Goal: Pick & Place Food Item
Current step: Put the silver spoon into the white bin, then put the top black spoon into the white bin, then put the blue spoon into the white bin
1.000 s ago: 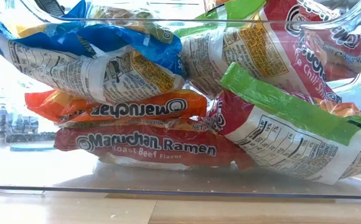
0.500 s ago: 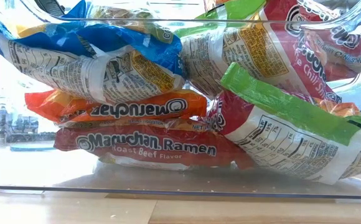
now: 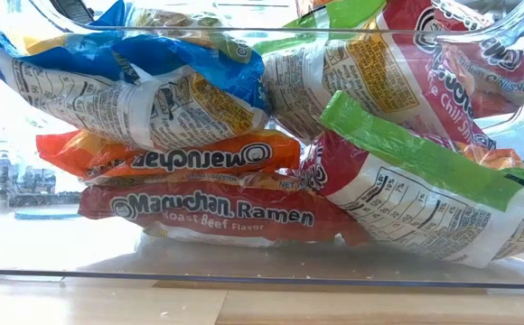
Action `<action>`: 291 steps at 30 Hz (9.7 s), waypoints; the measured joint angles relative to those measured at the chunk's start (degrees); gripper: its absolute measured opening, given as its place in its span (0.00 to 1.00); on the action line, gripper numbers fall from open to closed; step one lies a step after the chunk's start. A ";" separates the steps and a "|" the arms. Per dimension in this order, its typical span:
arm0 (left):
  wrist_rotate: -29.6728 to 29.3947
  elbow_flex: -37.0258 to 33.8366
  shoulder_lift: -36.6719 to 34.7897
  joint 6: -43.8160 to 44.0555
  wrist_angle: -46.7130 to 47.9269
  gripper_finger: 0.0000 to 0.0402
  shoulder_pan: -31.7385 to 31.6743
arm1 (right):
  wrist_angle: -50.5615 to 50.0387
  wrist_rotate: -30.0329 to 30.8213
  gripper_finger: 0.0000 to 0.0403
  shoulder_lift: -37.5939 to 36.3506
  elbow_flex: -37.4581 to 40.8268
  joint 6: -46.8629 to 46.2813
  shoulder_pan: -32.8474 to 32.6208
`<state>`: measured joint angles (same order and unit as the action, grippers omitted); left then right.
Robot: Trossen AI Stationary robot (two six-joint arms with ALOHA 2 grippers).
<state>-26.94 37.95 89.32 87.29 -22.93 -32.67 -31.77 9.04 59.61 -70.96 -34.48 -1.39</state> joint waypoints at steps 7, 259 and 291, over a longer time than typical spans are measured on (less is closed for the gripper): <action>0.02 0.00 0.00 0.00 -2.19 0.24 0.00 | 0.00 -0.01 0.43 0.00 0.00 -0.01 -0.09; -3.17 -1.68 3.08 -8.92 -3.26 0.24 -1.76 | -4.72 0.04 0.43 0.70 -0.02 1.49 2.27; 50.02 -1.71 -24.01 -61.28 -1.33 0.39 4.76 | -4.72 -0.20 0.43 0.70 -0.02 1.99 2.10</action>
<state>23.08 36.25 65.30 26.00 -24.26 -27.91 -36.49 8.84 60.31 -70.98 -32.49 0.71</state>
